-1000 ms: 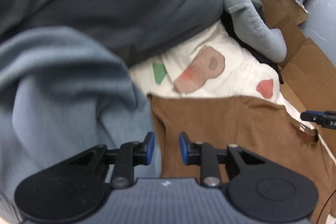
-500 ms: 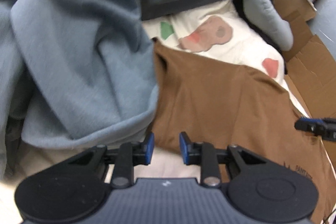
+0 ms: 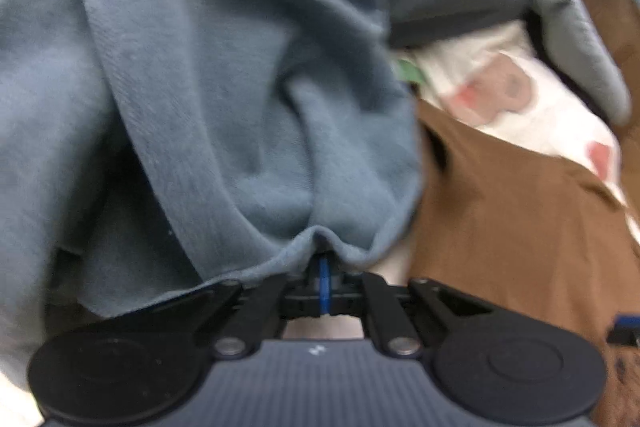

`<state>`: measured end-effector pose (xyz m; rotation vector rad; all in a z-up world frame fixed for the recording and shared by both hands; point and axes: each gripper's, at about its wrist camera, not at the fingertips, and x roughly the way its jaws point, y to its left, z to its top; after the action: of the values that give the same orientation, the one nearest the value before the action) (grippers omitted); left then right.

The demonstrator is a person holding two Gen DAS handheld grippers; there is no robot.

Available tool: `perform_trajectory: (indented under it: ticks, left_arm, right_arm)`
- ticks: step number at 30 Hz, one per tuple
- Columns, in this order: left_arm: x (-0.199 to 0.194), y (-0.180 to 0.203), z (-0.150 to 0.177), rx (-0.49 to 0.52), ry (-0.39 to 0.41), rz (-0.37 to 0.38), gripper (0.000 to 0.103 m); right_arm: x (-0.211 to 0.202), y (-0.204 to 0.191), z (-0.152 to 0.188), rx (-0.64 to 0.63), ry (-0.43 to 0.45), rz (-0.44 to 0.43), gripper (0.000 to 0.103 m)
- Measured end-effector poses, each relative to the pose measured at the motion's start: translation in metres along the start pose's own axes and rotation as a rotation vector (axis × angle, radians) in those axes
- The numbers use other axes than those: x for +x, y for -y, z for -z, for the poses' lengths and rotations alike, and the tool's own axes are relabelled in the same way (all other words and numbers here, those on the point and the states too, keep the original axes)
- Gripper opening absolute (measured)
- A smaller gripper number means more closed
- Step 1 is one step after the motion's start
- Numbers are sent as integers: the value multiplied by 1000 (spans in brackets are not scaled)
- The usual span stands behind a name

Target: Fold clothes

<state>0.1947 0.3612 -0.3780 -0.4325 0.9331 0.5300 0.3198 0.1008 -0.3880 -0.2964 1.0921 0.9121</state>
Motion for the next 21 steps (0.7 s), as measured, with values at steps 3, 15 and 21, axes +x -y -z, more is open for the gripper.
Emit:
perform_trajectory:
  ticks: [3,15,21]
  left_arm:
    - [4,-10,-12,-3,8,-30,3]
    - [28,-31,-63,70,39,-88,4]
    - [17,-27,-46,-12,33,-65,3]
  right_arm:
    - [5,-7,-1,-7,-7,-5,36]
    - [20,-25,-18,-45,-4,-20,36]
    - [26,-41,-20,-63,8,-51,36]
